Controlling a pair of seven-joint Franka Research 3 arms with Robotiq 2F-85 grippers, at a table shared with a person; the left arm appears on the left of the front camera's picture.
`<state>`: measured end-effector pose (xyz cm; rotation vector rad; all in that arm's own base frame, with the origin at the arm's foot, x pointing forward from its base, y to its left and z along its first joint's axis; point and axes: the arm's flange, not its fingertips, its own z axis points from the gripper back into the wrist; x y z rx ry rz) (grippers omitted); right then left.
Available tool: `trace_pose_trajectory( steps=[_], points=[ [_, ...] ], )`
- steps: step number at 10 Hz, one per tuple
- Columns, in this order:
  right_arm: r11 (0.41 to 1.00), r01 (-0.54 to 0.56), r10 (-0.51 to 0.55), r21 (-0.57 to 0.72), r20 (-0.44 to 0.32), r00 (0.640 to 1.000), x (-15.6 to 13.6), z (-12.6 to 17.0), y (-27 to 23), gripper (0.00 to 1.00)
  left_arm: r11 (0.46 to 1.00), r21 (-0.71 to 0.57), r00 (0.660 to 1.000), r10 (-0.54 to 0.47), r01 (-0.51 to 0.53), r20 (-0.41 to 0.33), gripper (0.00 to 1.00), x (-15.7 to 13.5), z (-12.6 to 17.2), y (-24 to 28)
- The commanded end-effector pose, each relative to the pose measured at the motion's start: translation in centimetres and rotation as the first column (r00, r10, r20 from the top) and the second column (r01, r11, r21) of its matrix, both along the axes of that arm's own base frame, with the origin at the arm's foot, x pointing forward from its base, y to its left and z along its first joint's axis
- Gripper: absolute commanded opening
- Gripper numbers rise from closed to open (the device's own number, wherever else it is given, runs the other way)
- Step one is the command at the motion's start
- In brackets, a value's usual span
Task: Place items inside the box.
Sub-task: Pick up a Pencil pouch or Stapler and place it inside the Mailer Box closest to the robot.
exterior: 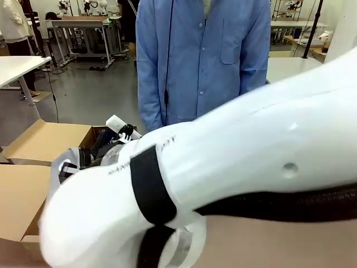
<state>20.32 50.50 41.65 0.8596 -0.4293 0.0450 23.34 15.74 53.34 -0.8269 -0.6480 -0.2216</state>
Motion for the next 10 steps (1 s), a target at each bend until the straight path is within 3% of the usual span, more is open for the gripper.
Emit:
trace_pose_trajectory(
  steps=[1, 2, 4, 5, 8, 10],
  points=[
    [0.998, -0.012, 0.013, -0.062, 0.023, 1.000, -0.4, -0.7, -2.2, 0.08, 1.000, -0.006, 1.000, -0.013, 0.013, 0.023, 1.00, -0.1, 0.0, -0.3],
    [1.000, 0.000, 0.000, 0.000, 0.000, 1.000, 0.0, 0.0, 0.0, 0.08, 1.000, -0.006, 1.000, -0.013, 0.013, 0.023, 1.00, -0.1, 0.0, -0.3],
    [0.997, 0.081, -0.083, 0.018, 0.095, 0.992, -0.6, -0.1, 2.0, 0.08, 1.000, -0.006, 1.000, -0.013, 0.013, 0.023, 1.00, -0.1, 0.0, -0.3],
    [0.994, 0.105, -0.108, 0.045, 0.091, 0.990, -0.4, 0.0, 3.2, 0.08, 1.000, -0.006, 1.000, -0.013, 0.013, 0.023, 1.00, -0.1, 0.0, -0.3],
    [0.992, 0.122, -0.121, -0.042, 0.043, 0.992, 0.2, 0.9, 6.6, 0.08, 1.000, -0.006, 1.000, -0.013, 0.013, 0.023, 1.00, -0.1, 0.0, -0.3],
    [0.986, 0.154, -0.151, -0.060, 0.051, 0.987, 1.8, 1.6, 7.5, 0.08, 1.000, -0.006, 1.000, -0.013, 0.013, 0.023, 1.00, -0.1, 0.0, -0.3]
  ],
)
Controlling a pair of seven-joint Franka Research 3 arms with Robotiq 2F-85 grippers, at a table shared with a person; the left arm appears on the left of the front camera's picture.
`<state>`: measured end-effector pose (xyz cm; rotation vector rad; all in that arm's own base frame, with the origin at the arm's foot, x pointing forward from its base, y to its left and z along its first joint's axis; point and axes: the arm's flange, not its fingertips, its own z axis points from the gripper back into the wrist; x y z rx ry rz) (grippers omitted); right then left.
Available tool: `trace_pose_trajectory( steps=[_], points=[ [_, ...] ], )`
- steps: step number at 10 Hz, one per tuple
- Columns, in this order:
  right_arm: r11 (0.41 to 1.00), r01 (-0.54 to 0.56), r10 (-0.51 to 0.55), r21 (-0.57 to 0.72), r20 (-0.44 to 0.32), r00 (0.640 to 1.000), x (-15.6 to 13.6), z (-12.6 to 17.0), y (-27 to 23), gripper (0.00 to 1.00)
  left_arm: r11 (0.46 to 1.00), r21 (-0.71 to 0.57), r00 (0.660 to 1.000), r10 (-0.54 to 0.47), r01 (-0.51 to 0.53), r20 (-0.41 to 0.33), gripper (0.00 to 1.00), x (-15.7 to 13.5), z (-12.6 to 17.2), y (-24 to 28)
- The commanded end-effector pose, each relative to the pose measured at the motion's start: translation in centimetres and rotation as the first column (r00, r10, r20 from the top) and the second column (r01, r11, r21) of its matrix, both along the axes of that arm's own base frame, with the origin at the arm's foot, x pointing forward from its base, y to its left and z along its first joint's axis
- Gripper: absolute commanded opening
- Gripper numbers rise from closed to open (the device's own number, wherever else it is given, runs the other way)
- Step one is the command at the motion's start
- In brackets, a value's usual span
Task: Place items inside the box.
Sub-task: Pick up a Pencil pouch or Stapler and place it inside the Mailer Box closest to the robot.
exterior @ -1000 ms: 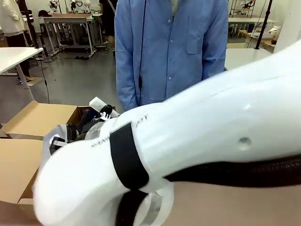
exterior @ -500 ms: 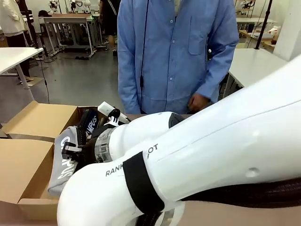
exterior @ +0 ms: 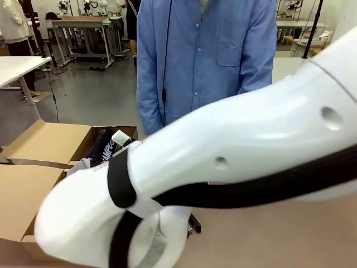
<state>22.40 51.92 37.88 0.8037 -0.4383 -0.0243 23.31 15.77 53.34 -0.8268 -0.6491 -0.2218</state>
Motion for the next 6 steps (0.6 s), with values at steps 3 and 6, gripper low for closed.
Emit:
trace_pose_trajectory(
  steps=[3, 6],
  points=[
    [0.998, 0.063, -0.061, -0.025, 0.064, 0.996, 1.4, 4.5, 7.0, 0.08, 1.000, -0.006, 1.000, -0.013, 0.014, 0.022, 1.00, -0.1, 0.0, -0.3],
    [0.997, 0.069, -0.066, -0.046, 0.059, 0.996, 2.3, 4.2, 7.5, 0.08, 1.000, -0.006, 1.000, -0.013, 0.014, 0.022, 1.00, -0.1, 0.0, -0.3]
  ],
)
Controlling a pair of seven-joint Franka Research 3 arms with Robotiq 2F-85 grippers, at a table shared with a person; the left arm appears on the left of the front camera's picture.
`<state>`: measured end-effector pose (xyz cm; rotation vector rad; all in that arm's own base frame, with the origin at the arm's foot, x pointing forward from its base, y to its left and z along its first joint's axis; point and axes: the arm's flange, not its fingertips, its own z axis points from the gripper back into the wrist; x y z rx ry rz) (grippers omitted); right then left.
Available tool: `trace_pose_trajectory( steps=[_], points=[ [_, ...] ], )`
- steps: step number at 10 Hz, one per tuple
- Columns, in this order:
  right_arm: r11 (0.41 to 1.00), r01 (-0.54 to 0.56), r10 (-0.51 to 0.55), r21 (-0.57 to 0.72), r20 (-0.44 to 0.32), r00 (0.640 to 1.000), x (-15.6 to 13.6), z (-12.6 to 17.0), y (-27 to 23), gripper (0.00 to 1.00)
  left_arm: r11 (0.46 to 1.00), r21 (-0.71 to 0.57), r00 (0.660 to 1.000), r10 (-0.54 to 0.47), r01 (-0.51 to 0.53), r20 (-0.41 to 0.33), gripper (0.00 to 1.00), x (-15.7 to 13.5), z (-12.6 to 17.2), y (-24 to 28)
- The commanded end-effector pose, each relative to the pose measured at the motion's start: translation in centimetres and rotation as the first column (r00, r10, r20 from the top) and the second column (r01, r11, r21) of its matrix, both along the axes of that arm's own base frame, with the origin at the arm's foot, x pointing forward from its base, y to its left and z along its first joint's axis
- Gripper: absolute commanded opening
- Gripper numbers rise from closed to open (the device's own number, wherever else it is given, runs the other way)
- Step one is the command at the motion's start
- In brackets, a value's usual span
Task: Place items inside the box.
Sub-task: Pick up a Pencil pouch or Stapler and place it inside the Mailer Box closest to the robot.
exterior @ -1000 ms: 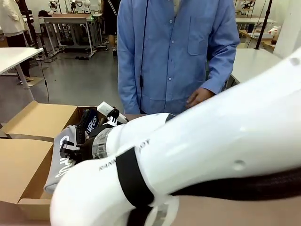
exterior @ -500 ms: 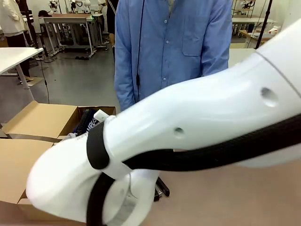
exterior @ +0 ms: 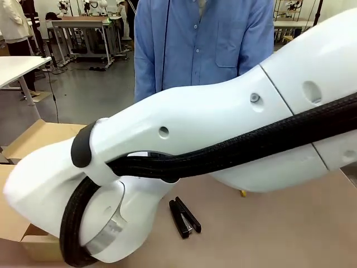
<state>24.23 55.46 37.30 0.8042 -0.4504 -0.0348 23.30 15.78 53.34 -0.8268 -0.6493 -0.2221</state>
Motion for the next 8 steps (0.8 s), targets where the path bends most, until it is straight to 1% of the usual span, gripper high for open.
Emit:
trace_pose_trajectory(
  steps=[1, 5, 6, 8],
  points=[
    [0.996, 0.063, -0.060, -0.064, 0.049, 0.997, 0.8, 4.5, 4.0, 0.08, 1.000, -0.006, 1.000, -0.013, 0.013, 0.022, 1.00, -0.1, 0.0, -0.3],
    [0.988, 0.094, -0.089, -0.126, 0.049, 0.995, 1.5, 2.6, 4.4, 0.08, 1.000, -0.006, 1.000, -0.013, 0.013, 0.022, 1.00, -0.1, 0.0, -0.3],
    [0.984, 0.107, -0.099, -0.142, 0.060, 0.993, 1.6, 2.3, 4.6, 0.08, 1.000, -0.006, 1.000, -0.013, 0.013, 0.022, 1.00, -0.1, 0.0, -0.3],
    [0.983, 0.099, -0.093, -0.157, 0.049, 0.994, 1.8, 1.8, 4.9, 0.08, 1.000, -0.006, 1.000, -0.013, 0.013, 0.022, 1.00, -0.1, 0.0, -0.3]
  ],
)
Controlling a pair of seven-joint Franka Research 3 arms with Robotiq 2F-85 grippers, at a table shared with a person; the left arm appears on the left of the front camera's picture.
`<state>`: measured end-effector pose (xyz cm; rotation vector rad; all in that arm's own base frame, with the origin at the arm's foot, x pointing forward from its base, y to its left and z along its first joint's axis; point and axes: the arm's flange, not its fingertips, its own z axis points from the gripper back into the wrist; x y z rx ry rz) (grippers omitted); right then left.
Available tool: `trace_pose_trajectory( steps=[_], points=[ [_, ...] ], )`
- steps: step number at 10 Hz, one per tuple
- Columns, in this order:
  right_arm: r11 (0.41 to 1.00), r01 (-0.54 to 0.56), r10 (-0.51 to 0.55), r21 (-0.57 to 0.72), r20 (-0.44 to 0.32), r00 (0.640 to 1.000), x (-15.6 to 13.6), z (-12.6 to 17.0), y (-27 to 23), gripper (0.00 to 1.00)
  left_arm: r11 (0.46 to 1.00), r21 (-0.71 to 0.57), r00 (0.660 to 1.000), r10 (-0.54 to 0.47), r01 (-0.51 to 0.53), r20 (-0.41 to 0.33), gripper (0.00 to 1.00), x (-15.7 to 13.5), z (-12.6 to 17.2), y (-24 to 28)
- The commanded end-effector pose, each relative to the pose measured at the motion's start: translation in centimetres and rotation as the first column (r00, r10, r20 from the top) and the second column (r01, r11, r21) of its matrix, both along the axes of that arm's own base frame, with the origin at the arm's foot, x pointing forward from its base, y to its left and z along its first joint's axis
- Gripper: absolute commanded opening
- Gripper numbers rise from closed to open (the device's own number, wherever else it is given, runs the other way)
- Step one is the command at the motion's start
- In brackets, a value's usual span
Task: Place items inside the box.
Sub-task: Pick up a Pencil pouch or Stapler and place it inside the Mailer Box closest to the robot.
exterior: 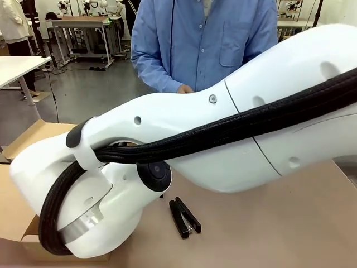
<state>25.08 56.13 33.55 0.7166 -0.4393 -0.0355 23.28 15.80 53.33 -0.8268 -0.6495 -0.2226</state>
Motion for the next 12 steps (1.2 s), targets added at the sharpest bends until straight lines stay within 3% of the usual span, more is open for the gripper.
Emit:
trace_pose_trajectory(
  steps=[1, 2, 3, 4, 5, 6, 12],
  points=[
    [0.995, 0.074, -0.070, -0.066, 0.051, 0.996, 0.9, 5.4, 4.3, 0.08, 1.000, -0.006, 1.000, -0.013, 0.013, 0.021, 1.00, 0.0, 0.1, -0.3],
    [0.996, 0.073, -0.070, -0.059, 0.052, 0.996, 1.0, 5.4, 4.2, 0.08, 1.000, -0.006, 1.000, -0.013, 0.013, 0.021, 1.00, 0.0, 0.1, -0.3],
    [0.996, 0.074, -0.071, -0.054, 0.049, 0.996, 1.0, 5.4, 4.2, 0.18, 1.000, -0.006, 1.000, -0.013, 0.013, 0.021, 1.00, 0.0, 0.1, -0.3],
    [0.996, 0.069, -0.067, -0.057, 0.045, 0.997, 1.0, 5.4, 4.1, 0.67, 1.000, -0.006, 1.000, -0.013, 0.013, 0.021, 1.00, 0.0, 0.1, -0.3],
    [0.996, 0.070, -0.068, -0.058, 0.046, 0.997, 1.1, 5.4, 4.1, 0.78, 1.000, -0.006, 1.000, -0.013, 0.013, 0.021, 1.00, 0.0, 0.1, -0.3],
    [0.996, 0.072, -0.069, -0.058, 0.046, 0.997, 1.1, 5.4, 4.0, 1.00, 1.000, -0.006, 1.000, -0.013, 0.013, 0.021, 1.00, 0.0, 0.1, -0.3],
    [0.996, 0.077, -0.075, -0.042, 0.043, 0.996, 1.1, 5.7, 3.2, 1.00, 1.000, -0.006, 1.000, -0.013, 0.013, 0.021, 1.00, 0.0, 0.1, -0.3]
  ],
)
